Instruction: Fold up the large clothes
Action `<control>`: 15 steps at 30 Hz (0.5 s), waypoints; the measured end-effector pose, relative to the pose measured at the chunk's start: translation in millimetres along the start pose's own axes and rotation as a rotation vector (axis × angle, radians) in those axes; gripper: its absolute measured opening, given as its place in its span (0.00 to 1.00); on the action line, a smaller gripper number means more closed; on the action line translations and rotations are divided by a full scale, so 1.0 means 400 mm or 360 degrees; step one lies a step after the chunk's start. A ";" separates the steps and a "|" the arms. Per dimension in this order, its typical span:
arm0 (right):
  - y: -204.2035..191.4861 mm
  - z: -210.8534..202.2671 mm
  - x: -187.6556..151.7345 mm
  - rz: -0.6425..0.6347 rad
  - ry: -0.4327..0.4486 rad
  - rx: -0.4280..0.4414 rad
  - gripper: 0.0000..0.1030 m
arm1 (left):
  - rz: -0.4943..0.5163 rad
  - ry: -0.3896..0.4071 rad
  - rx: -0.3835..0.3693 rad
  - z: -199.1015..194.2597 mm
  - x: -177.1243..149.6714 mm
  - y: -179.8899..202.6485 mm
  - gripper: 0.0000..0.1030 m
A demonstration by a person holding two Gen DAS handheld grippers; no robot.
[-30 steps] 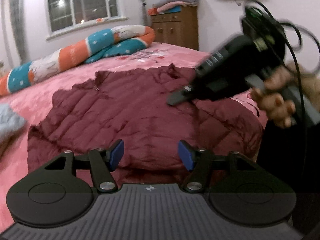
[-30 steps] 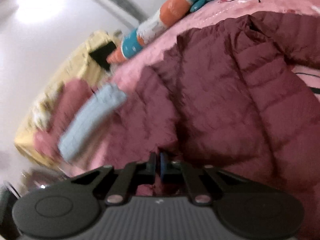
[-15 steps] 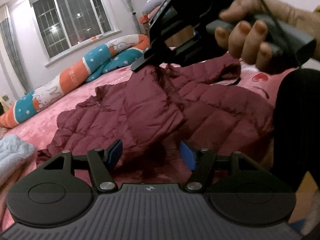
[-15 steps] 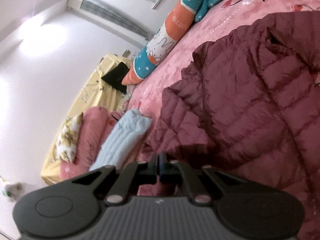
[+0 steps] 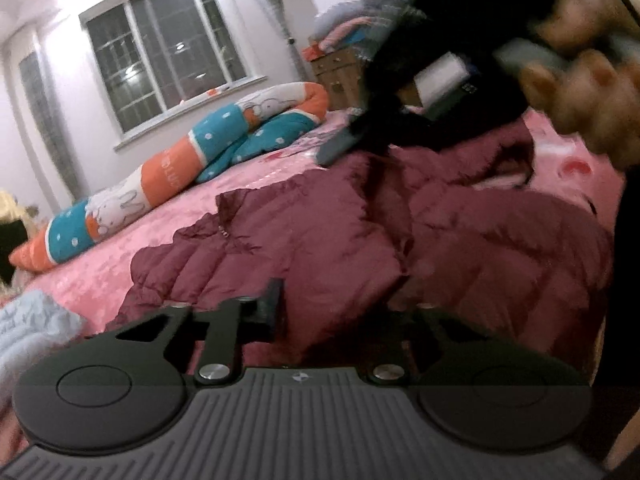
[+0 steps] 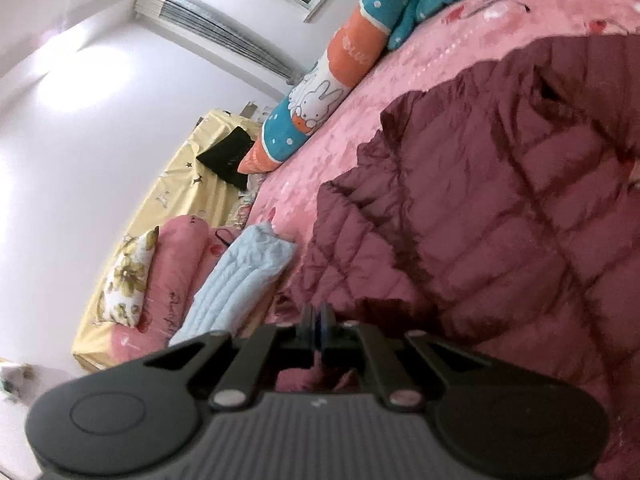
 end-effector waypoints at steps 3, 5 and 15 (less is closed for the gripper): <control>0.008 -0.016 0.007 -0.0058 0.0083 -0.0041 0.32 | -0.0210 -0.0003 0.0018 0.012 0.016 -0.079 0.10; 0.016 -0.033 0.015 -0.0094 0.0169 -0.0034 0.51 | -0.0375 -0.0005 0.0062 0.019 0.025 -0.158 0.09; 0.099 -0.043 0.048 -0.0295 0.0497 -0.0379 0.62 | -0.0828 0.0018 0.0707 -0.049 -0.005 -0.706 0.06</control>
Point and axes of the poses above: each gripper's, at about its wrist camera, not at the fingertips, and z roughly the way its jaws point, y to its right, x to its top, the point moved 2 cm from there along z, roughly the way its jaws point, and after that the axes turned 12 degrees about z, right-handed, at the moved point
